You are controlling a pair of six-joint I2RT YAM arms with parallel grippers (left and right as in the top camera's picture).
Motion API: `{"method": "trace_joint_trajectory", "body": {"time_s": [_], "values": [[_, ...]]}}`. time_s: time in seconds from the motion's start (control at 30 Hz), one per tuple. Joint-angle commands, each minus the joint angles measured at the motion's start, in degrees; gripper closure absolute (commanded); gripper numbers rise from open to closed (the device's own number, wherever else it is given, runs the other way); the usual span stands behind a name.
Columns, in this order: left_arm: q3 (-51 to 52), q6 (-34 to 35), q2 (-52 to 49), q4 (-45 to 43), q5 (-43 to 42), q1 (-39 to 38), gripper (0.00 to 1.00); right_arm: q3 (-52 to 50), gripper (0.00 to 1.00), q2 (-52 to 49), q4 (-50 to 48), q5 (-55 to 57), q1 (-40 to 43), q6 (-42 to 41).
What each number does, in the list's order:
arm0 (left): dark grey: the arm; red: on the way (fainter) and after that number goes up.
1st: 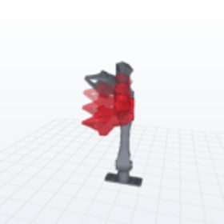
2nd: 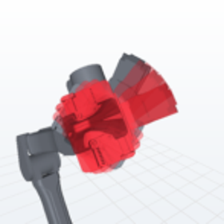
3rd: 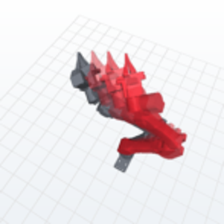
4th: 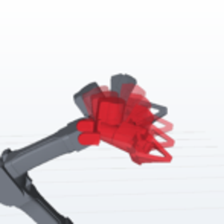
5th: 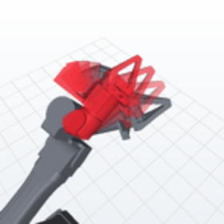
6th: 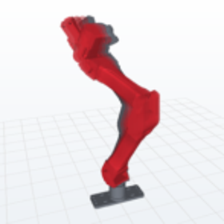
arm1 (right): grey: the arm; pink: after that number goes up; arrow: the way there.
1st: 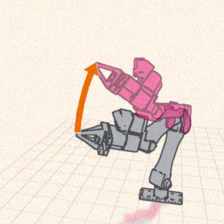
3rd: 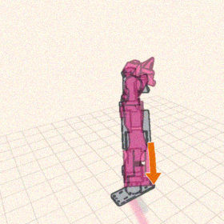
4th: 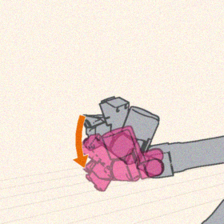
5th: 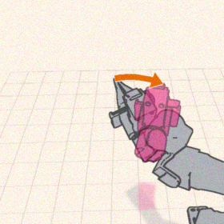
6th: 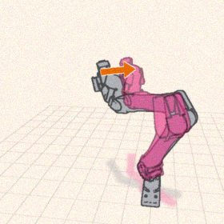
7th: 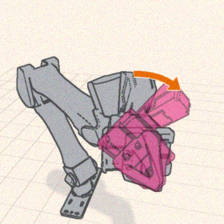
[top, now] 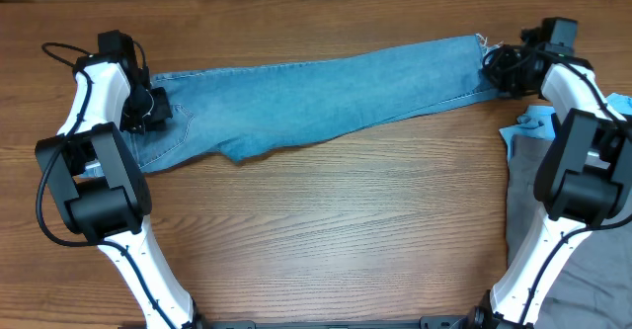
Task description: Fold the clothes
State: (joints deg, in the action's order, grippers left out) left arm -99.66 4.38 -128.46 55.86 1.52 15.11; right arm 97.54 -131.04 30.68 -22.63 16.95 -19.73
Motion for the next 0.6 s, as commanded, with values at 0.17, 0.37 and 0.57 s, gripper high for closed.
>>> {"method": "trace_joint_trajectory", "body": {"time_s": [0.17,0.37,0.57], "values": [[1.55,0.98,-0.76,-0.7,1.88,1.38,0.81,0.0,0.96,1.29,0.94,-7.48,4.76,0.09],[1.55,1.01,-0.76,-1.05,1.86,1.38,0.81,-0.02,0.51,1.25,0.9,-12.15,3.98,4.72],[1.55,1.01,-0.76,-1.03,1.84,1.38,0.8,-0.07,0.39,0.37,1.03,-2.64,1.05,4.7]]}}
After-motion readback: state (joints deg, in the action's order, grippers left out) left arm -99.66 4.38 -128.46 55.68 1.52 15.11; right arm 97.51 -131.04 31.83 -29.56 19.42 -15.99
